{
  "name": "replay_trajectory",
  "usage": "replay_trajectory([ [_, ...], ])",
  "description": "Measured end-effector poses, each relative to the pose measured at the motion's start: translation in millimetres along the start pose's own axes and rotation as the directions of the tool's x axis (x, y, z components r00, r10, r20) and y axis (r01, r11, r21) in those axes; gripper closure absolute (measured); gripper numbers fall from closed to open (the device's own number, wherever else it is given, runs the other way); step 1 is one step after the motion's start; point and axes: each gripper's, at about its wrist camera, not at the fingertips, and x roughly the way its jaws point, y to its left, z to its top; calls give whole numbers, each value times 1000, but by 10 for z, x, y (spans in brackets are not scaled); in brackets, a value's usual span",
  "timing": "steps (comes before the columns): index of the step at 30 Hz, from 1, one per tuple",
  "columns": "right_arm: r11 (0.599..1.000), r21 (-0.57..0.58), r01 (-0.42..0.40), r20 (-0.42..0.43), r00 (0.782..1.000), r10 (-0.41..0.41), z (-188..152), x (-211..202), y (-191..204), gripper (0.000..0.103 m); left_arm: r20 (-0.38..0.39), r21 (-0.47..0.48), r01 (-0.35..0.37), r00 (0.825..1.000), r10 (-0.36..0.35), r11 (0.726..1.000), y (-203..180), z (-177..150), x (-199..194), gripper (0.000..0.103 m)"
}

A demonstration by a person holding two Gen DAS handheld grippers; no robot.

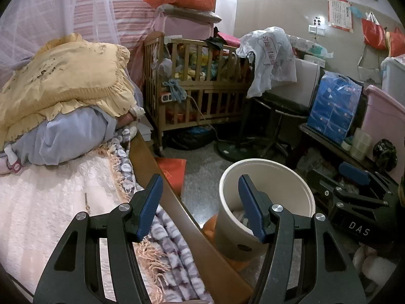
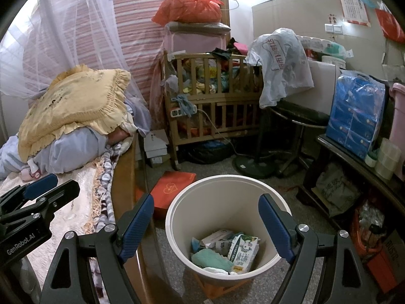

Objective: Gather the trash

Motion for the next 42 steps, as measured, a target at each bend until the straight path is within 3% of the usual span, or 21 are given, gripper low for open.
replay_trajectory([
  [42, 1000, 4, -1, -29, 1000, 2, -96, 55, -73, 19, -18, 4, 6, 1000, -5, 1000, 54, -86, 48, 42],
])
